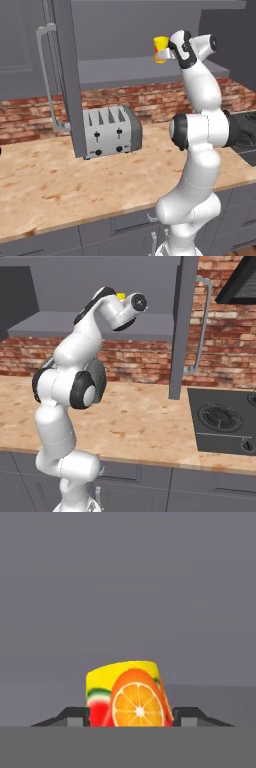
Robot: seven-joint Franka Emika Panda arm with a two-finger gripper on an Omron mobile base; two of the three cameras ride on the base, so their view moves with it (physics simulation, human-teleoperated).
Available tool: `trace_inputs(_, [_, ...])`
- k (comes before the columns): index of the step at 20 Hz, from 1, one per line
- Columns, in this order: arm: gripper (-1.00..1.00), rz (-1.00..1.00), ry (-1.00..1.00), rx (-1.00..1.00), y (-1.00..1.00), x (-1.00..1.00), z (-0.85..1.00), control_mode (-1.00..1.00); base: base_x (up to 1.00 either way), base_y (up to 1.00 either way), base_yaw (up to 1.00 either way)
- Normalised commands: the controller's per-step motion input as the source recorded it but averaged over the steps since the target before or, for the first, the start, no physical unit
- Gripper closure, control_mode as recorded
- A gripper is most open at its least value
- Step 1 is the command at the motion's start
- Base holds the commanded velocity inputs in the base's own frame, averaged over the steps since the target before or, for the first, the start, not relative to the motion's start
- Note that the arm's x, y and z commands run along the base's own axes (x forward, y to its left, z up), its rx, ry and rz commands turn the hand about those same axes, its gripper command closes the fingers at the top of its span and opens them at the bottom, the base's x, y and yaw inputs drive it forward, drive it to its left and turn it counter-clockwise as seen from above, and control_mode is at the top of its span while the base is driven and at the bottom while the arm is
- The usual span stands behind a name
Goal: Move the cup from next to the sink to the open cabinet. Then, move the bowl with the broccoli to the fridge to clear the area for faucet cleaning.
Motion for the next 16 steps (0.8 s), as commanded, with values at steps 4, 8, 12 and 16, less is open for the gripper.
trace_inputs(4, [-1.0,0.0,-0.12,0.0,-0.03,-0.25,0.07,-1.0,0.0,0.0,0.0])
trace_inputs(8, [-1.0,0.0,-0.16,0.0,-0.04,-0.33,0.08,-1.0,0.0,0.0,0.0])
trace_inputs(12, [-1.0,0.0,-0.18,0.0,0.0,-0.64,0.02,-1.0,0.0,0.0,0.0])
trace_inputs(16, [-1.0,0.0,-0.23,0.0,0.0,-1.0,0.0,-1.0,0.0,0.0,0.0])
